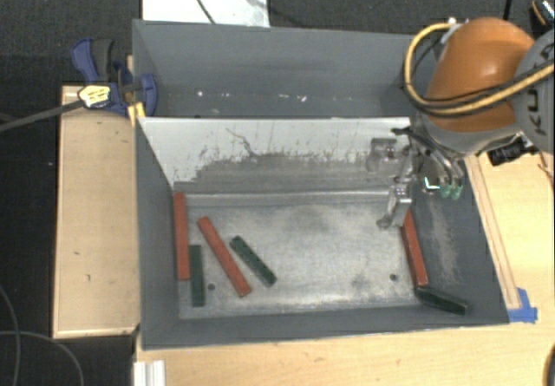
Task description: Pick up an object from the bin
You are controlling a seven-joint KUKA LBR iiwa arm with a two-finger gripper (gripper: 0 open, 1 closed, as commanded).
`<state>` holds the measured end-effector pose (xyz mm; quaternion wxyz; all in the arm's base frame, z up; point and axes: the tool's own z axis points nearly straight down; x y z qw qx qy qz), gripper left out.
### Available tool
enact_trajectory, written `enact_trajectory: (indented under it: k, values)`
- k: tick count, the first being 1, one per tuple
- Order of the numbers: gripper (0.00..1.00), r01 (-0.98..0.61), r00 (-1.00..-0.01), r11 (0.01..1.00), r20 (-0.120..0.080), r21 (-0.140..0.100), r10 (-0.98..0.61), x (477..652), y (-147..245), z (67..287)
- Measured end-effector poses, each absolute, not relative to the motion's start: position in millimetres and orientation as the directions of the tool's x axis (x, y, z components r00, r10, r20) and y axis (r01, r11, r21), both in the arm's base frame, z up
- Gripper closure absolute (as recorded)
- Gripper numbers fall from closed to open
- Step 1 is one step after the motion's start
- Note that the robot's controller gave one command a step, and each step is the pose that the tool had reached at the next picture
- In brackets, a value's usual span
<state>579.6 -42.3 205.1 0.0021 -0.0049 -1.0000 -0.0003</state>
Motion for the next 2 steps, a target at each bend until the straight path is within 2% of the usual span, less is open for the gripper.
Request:
enact_trajectory:
  k: [1,2]
  values:
    - [0.0,-0.229,-0.973,0.973,0.001,0.0,-0.229,546.4,-152,68]
    - [0.0,-0.7,-0.714,0.714,-0.007,0.0,-0.7,544.8,-145,101]
